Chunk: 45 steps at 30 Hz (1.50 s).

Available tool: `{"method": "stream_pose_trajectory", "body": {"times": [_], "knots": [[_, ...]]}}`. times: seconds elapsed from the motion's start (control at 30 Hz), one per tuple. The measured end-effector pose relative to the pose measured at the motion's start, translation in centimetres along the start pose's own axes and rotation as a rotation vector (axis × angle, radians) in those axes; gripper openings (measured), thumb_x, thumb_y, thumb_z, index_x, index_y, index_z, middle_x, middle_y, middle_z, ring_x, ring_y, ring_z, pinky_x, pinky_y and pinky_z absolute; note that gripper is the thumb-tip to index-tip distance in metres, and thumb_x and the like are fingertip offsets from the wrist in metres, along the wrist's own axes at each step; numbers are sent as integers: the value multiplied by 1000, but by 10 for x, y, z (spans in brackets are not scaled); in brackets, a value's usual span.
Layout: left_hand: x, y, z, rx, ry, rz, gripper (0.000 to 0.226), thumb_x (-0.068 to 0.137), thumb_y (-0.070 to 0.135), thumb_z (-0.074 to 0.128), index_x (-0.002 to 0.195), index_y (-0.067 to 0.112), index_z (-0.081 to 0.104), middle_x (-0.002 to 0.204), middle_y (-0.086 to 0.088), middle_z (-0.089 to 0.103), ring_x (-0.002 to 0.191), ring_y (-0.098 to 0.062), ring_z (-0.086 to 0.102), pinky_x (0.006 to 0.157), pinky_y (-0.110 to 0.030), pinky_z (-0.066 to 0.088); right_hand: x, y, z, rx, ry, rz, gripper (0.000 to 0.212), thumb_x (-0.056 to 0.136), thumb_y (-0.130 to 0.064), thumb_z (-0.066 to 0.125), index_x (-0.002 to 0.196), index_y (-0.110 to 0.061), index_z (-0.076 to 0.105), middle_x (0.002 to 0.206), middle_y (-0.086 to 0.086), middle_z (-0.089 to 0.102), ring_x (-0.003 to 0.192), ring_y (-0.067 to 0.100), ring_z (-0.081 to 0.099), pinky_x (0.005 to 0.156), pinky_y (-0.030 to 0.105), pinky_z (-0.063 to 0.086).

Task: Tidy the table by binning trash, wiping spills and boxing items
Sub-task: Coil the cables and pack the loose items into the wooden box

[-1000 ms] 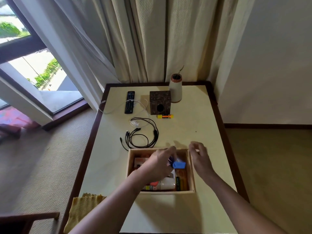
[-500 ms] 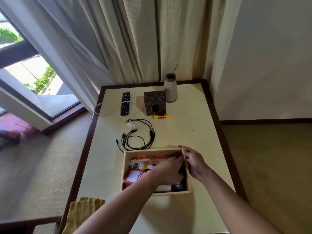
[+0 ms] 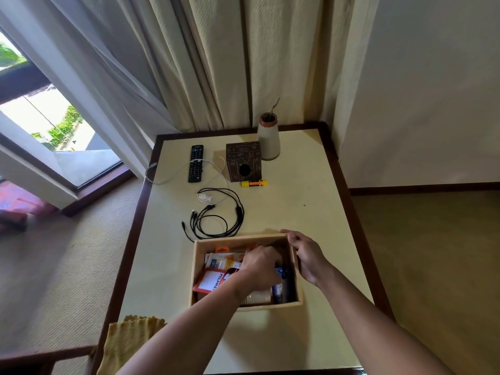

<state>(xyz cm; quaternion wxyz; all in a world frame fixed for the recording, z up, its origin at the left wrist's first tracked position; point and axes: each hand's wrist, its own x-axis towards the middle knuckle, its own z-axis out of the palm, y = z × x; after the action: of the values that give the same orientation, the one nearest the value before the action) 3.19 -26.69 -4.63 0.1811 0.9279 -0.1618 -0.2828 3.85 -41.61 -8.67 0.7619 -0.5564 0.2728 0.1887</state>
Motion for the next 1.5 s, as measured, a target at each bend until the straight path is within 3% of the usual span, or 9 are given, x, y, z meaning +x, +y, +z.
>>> {"method": "stream_pose_trajectory", "body": {"times": [0.2,0.43,0.57,0.77,0.93,1.03,1.2,1.33,1.5], "knots": [[3,0,-1,66,-44,14,12,88,20,75,100,20,76,103,-1,70,97,-20,64,90,-35,50,1,1,0,-24,-6,3,28,108,-19,46,118,-13,71,120,18,71,116,33,65,103,51,52],[1,5,1,91,-59,19,23,92,11,66,75,25,60,87,2,62,87,-20,60,82,-34,47,-5,-1,6,-57,23,-43,29,108,-17,44,118,-10,70,118,15,70,111,29,65,91,40,55],[-6,1,0,89,-7,74,18,96,11,59,84,23,66,97,0,65,99,-21,59,96,-38,43,-9,-1,9,-175,69,-102,30,109,-18,41,117,-13,69,115,9,69,109,23,64,95,39,54],[-19,-17,-30,33,259,116,30,90,4,55,110,17,74,111,-7,70,104,-26,64,89,-41,57,-9,-2,24,-459,236,-294,25,104,-9,47,105,-12,72,103,4,70,102,25,64,77,30,48],[-21,-53,-75,-152,592,33,29,99,12,50,112,16,76,112,2,74,93,-11,67,78,-21,55,0,-30,41,-709,232,-450,20,102,-18,53,106,-17,72,103,-1,69,99,17,63,78,28,44],[-4,-93,-96,-184,651,-94,30,96,13,51,110,17,77,113,-1,75,99,-18,70,83,-30,57,24,-51,64,-826,194,-507,18,101,-18,55,106,-17,72,105,-1,67,98,14,61,81,25,42],[39,-154,-124,65,509,-203,23,100,13,51,98,18,73,105,-3,73,84,-22,69,67,-32,56,85,-78,98,-1024,217,-546,22,99,-14,56,114,-14,72,113,7,64,108,24,62,87,28,48],[79,-192,-139,333,367,-216,29,99,7,53,119,19,70,114,-6,74,98,-24,71,79,-38,60,133,-91,118,-1256,250,-508,29,96,-11,53,121,-12,66,116,15,58,113,35,53,88,42,52],[113,-216,-147,583,183,-115,36,95,18,55,130,23,65,123,-5,68,111,-28,68,92,-38,55,171,-92,129,-1544,279,-371,43,88,-12,51,130,-17,57,123,10,53,116,32,49,89,42,47]]}}
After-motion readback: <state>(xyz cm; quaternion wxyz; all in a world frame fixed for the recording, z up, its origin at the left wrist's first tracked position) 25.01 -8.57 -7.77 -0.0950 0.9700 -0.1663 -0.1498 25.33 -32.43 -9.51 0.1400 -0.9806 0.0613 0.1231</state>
